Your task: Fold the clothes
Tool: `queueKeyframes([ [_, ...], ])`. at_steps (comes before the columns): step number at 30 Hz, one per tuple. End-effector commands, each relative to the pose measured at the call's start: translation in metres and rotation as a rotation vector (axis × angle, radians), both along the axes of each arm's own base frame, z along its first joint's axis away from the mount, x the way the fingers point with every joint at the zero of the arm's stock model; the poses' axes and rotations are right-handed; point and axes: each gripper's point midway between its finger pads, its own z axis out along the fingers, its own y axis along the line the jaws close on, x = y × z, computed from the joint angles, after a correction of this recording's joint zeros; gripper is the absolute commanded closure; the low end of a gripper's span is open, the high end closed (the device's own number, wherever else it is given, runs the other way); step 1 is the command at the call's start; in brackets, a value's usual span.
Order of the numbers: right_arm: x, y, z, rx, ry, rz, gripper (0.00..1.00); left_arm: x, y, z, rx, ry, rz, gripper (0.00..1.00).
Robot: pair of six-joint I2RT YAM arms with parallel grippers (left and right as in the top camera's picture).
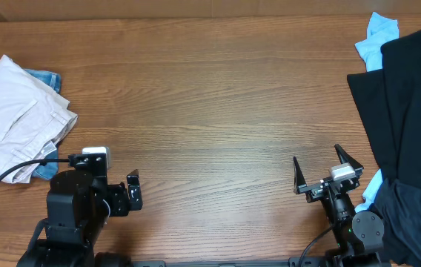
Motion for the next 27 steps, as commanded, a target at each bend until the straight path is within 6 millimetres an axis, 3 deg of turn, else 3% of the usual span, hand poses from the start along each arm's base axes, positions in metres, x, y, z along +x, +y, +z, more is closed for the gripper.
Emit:
queueKeyframes([
  [1, 0.000, 0.000, -0.002, 0.015, 0.001, -0.003, 0.00, 0.001, 0.004, 0.000, -0.001, -0.001, 0.029, 0.00],
  [21, 0.000, 0.000, -0.002, 0.015, 0.001, -0.003, 0.00, 0.000, 0.004, 0.002, -0.002, -0.011, 0.029, 0.00],
  [25, 0.000, 0.000, -0.002, 0.015, 0.001, -0.003, 0.00, -0.009, 0.020, 0.005, 0.082, -0.054, 0.051, 0.00],
  [27, 0.000, 0.000, -0.002, 0.015, 0.001, -0.003, 0.00, -0.017, 0.029, -0.006, 0.081, -0.074, 0.097, 0.00],
])
